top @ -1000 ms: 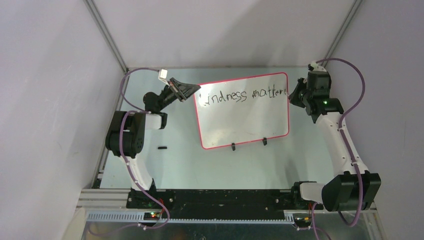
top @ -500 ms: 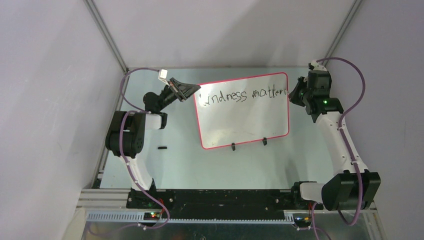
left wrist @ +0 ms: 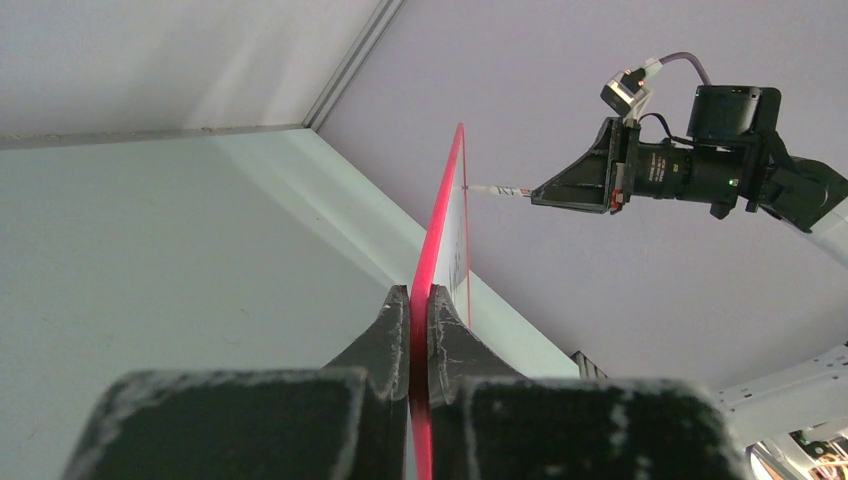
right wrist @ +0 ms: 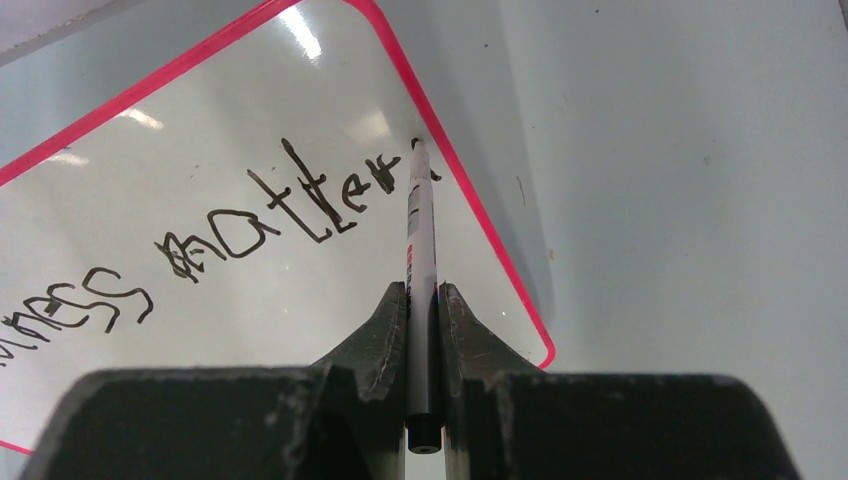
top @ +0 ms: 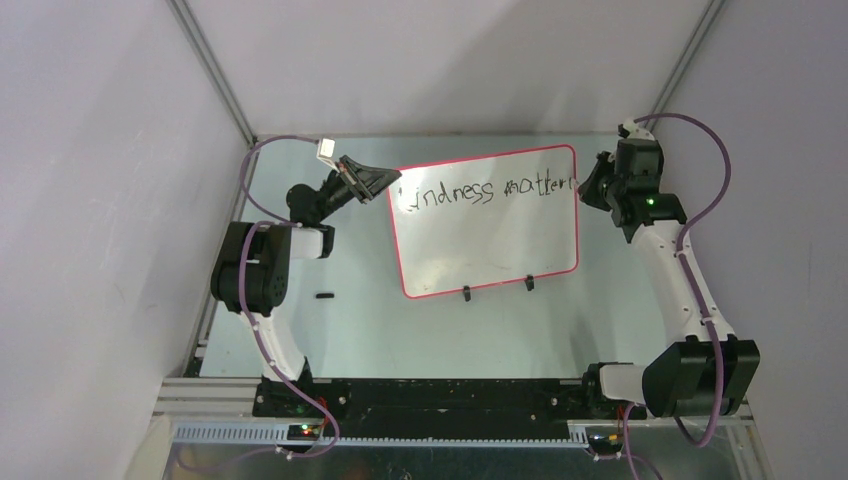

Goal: Write a sentence on the whiteboard

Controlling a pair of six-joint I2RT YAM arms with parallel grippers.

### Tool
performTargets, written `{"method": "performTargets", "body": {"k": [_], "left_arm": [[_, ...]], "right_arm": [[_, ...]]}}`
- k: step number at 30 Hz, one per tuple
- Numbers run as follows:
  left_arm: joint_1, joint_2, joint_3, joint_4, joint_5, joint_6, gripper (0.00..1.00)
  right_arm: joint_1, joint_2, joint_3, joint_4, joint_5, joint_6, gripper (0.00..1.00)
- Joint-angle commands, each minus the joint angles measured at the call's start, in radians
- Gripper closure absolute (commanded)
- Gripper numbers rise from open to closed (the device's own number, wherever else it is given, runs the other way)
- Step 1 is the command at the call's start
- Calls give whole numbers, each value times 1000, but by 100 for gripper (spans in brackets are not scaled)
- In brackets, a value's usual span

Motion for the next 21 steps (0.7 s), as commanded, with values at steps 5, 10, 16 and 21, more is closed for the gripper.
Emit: {"method": "performTargets", "body": {"k": [5, 10, 16, 21], "left_arm": [[22, -23, 10, 52, 17, 42, 100], [21, -22, 11, 51, 17, 42, 100], [21, -21, 12, 51, 17, 42, 100], [21, -22, 11, 51, 17, 42, 100]], "right_arm": [[-7, 8, 47, 40, -20, 5, 100], [1, 18, 50, 38, -43, 0, 100], [9, 14, 52, 25, -54, -6, 100], [15, 9, 51, 8, -59, -12, 100]]}}
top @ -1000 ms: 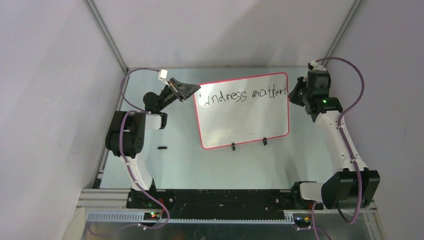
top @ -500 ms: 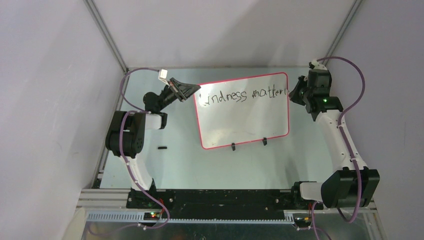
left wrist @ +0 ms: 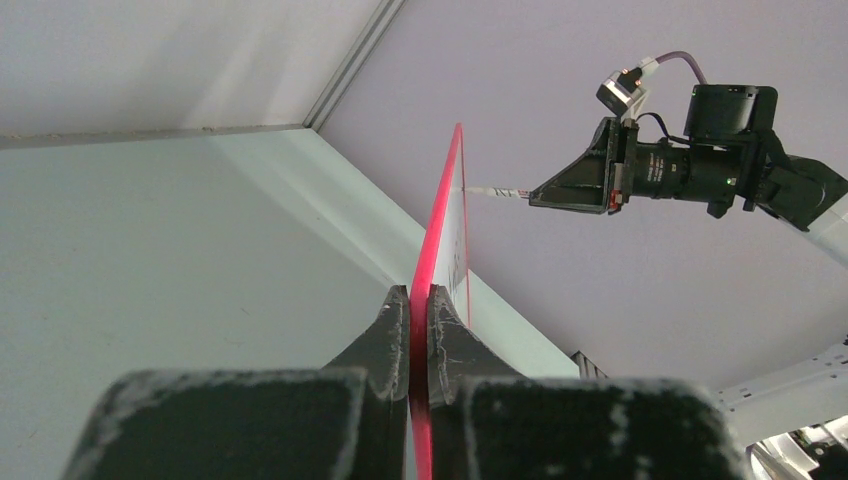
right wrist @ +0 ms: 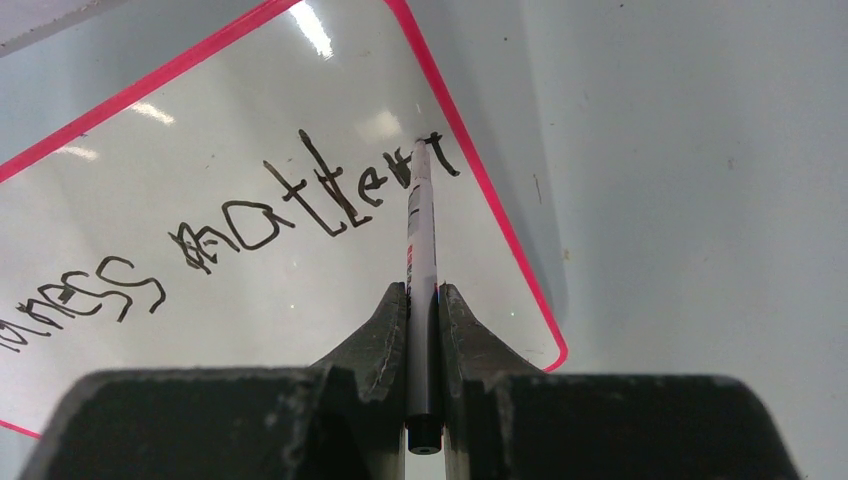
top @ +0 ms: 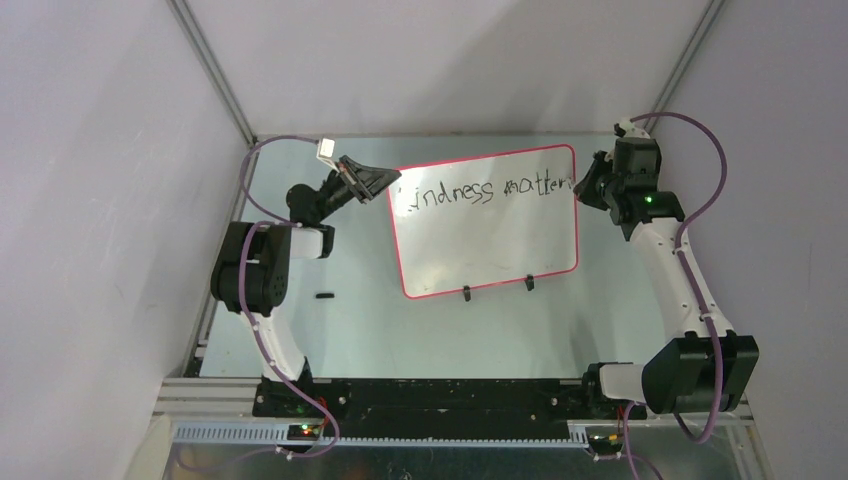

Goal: Write a sentence on the whiteboard

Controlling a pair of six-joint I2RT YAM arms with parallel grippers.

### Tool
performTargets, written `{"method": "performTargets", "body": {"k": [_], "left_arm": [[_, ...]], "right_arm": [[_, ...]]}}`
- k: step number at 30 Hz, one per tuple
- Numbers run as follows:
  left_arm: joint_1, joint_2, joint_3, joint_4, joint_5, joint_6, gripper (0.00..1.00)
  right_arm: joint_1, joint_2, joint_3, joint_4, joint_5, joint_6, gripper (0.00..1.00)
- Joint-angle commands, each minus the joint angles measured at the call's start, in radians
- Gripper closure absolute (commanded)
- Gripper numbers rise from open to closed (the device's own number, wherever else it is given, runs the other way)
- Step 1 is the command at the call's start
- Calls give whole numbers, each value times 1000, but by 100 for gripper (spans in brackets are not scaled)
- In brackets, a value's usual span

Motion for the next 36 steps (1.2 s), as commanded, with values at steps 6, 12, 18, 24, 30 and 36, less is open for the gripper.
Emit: {"method": "performTargets", "body": {"k": [6, 12, 18, 24, 30, 36], "left_arm": [[21, -22, 11, 52, 17, 42, 100], [20, -22, 12, 54, 18, 40, 100], [20, -24, 11, 54, 17, 40, 100], [21, -24, 10, 54, 17, 42, 100], [21, -23, 10, 54, 18, 42, 100], [21, -23, 10, 54, 18, 40, 100]], "right_arm": [[9, -9, 42, -25, -3, -13, 100], [9, -9, 43, -57, 16, -17, 100], [-7, -9, 42, -44, 47, -7, 100], [-19, -6, 42, -37, 43, -3, 100], [-23, -5, 42, -57, 39, -4, 100], [-12, -8, 29, -68, 30, -9, 100]]}}
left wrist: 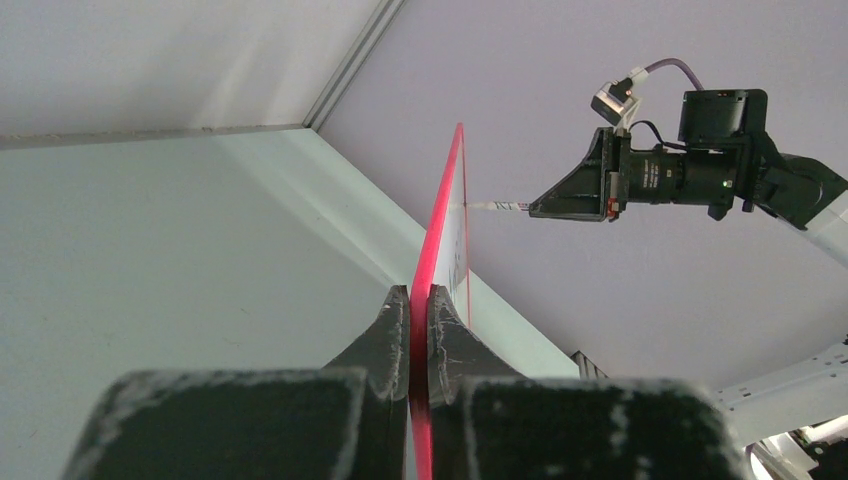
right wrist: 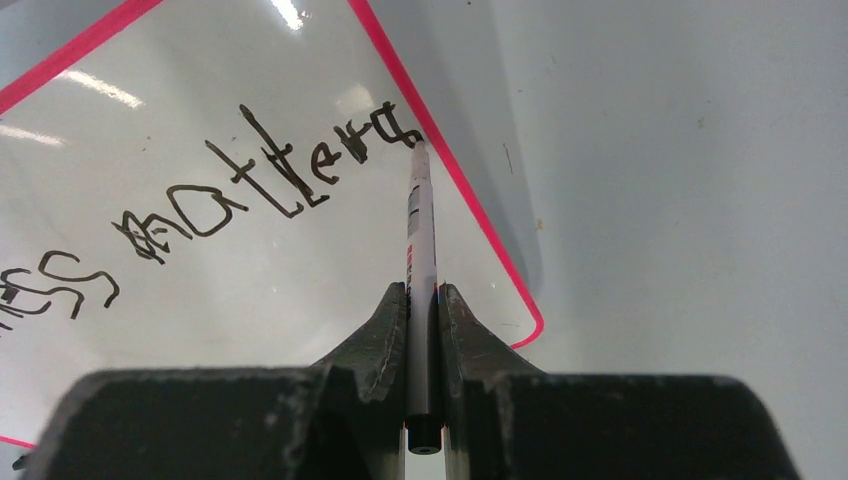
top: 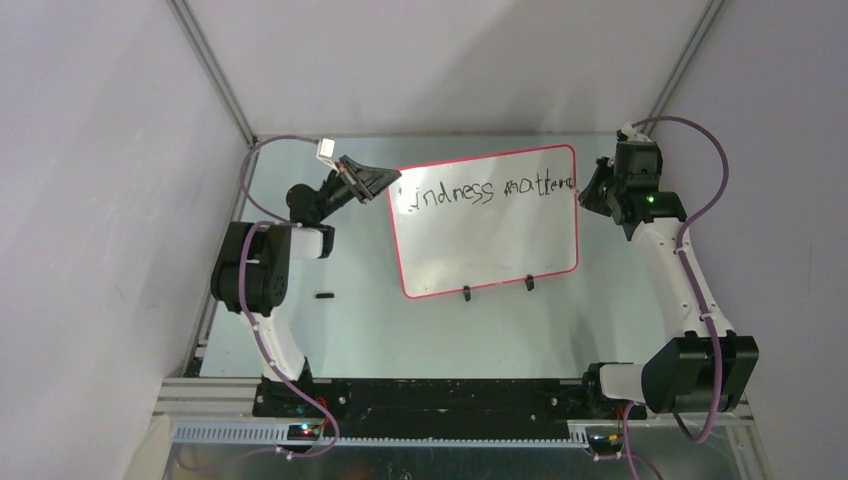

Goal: Write a sentence on the whiteboard

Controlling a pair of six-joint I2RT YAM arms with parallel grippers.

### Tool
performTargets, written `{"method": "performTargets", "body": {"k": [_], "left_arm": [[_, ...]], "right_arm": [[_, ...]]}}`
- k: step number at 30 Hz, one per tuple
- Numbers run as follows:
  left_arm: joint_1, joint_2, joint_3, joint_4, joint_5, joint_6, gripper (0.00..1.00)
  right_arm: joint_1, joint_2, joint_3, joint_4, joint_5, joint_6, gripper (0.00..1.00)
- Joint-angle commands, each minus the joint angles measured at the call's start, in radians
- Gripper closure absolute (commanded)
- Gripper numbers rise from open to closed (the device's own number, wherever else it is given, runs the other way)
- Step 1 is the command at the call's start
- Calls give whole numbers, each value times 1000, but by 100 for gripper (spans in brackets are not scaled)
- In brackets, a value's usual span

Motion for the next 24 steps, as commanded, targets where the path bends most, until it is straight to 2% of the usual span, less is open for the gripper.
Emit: {"method": "performTargets", "body": {"k": [1, 17, 21, 24], "left_arm": [[20, -23, 11, 54, 17, 40, 100], [21, -23, 11, 52, 18, 40, 100], [21, -21, 14, 52, 17, 40, 99], [20, -21, 14, 52, 15, 40, 92]], "right_arm": [[7, -13, 26, -4, 0, -6, 100], [54, -37, 25, 16, -52, -10, 100], [56, -121, 27, 1, -38, -10, 100], [69, -202, 14, 10, -35, -6, 100]]}}
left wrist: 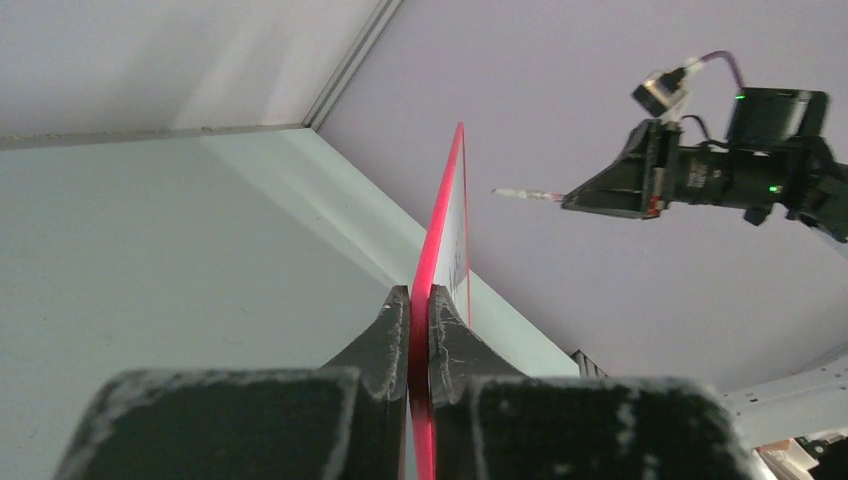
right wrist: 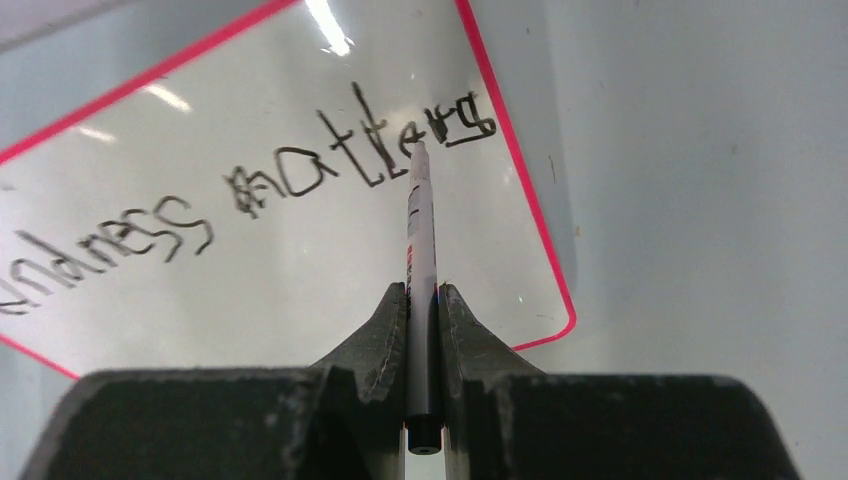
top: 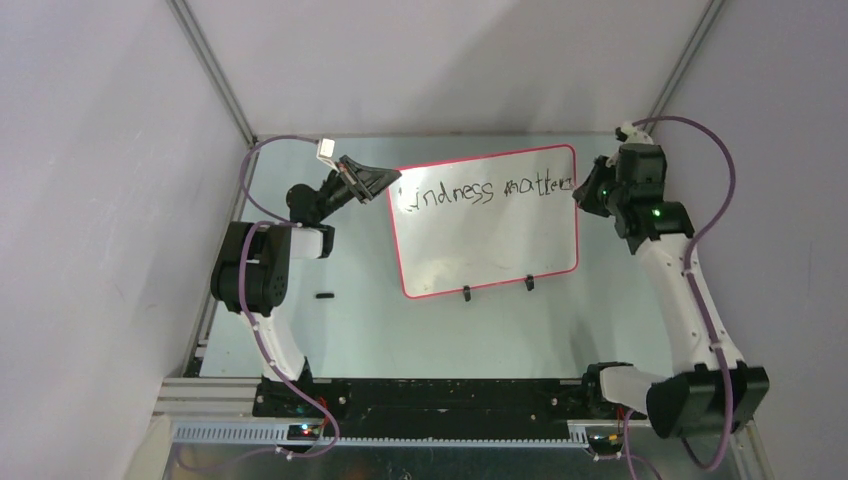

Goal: Write a sentence on the whiteboard

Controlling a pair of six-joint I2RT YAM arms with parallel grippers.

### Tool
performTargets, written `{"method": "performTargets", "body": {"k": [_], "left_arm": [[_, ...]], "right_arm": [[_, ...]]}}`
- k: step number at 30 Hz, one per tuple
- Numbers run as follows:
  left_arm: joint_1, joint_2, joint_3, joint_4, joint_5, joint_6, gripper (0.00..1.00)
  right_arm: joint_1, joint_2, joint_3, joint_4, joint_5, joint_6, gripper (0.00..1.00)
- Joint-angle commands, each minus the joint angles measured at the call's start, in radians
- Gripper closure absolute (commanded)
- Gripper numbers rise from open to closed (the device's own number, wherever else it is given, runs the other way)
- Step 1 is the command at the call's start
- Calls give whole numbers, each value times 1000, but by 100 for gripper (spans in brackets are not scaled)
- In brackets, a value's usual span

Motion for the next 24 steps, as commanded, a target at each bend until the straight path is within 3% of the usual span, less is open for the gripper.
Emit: {"method": "performTargets", "body": {"k": [1, 5, 7, 11, 16, 20, 24], "left_arm": [[20, -21, 14, 52, 14, 42, 90], [25, -26, 5, 63, 8, 42, 74], [29, -31, -4, 69, -1, 44, 59], [32, -44, -27, 71, -13, 56, 40], [34, -63, -61, 73, -38, 81, 29], [34, -77, -106, 73, -61, 104, 22], [37, -116, -204, 74, -99, 167, 8]], "right_arm": [[26, -155, -8, 56, -8, 1, 100], [131, -222, -86, 176, -48, 28, 100], [221, -234, -111, 222, -21, 30, 100], [426, -235, -123, 240, 105, 6, 100], [629, -273, -129, 198, 319, -27, 100], [719, -287, -161, 228, 354, -77, 100], [748, -267, -209, 312, 332, -122, 100]]}}
